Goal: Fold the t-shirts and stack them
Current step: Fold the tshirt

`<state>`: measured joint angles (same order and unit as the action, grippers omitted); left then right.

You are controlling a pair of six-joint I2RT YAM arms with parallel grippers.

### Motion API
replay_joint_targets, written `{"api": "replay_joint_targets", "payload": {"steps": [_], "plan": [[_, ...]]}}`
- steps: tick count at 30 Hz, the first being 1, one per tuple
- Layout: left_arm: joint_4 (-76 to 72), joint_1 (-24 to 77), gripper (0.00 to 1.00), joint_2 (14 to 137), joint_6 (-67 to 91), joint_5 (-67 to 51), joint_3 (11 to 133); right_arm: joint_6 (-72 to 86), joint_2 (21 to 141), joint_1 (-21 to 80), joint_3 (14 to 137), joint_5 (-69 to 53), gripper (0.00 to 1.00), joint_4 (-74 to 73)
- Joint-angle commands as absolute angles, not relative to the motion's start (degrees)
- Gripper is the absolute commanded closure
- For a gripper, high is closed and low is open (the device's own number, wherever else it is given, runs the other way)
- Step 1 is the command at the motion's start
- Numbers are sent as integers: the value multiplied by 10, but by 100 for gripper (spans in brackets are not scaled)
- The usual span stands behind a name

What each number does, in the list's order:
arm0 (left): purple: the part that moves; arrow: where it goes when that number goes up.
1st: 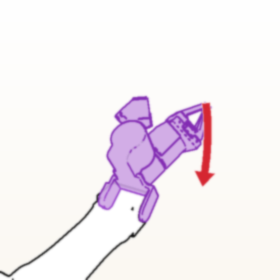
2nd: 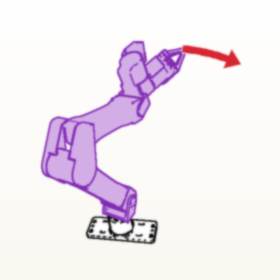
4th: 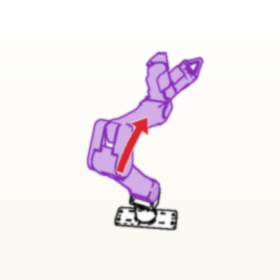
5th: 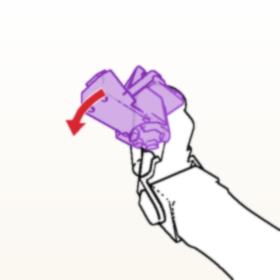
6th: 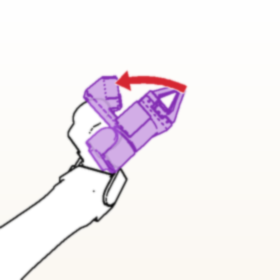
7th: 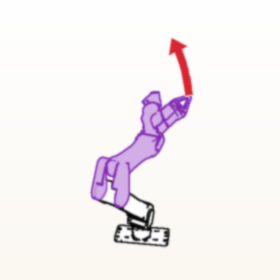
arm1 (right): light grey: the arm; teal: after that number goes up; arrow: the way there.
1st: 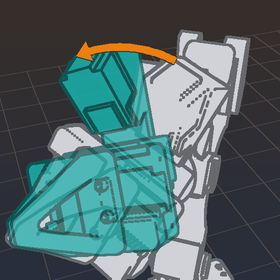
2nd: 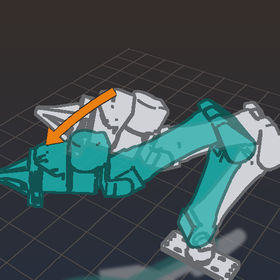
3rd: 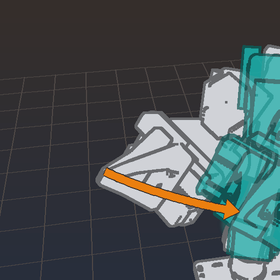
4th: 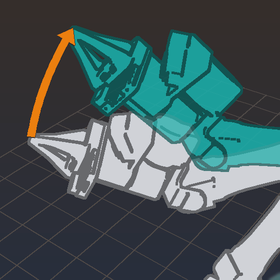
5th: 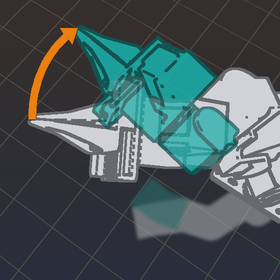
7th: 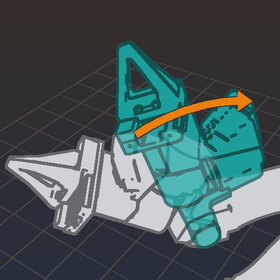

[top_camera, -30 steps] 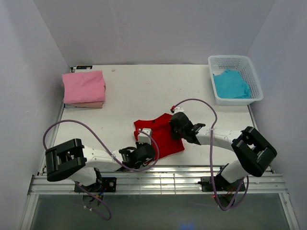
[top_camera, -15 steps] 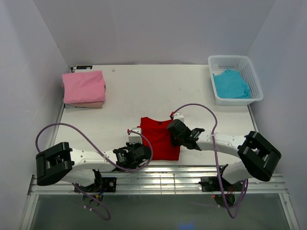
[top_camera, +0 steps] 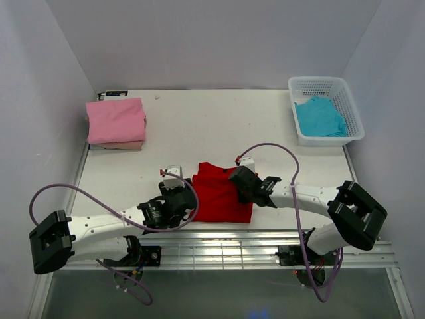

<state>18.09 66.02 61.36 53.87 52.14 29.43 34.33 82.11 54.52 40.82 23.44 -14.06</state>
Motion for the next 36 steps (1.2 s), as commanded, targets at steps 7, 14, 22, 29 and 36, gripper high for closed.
{"api": "replay_joint_targets", "payload": {"steps": [7,14,22,29,36], "plan": [[-46,492,23,507,382,208,178,352,838,559,428,256,92,-184],[-111,437,23,552,382,64,169,353,854,568,439,258,92,-188],[-55,431,24,609,396,39,196,356,859,571,439,264,92,-191],[-94,429,24,647,406,-23,175,357,868,576,445,265,92,-189],[-192,431,25,704,433,-74,147,356,880,579,446,263,92,-186]]}}
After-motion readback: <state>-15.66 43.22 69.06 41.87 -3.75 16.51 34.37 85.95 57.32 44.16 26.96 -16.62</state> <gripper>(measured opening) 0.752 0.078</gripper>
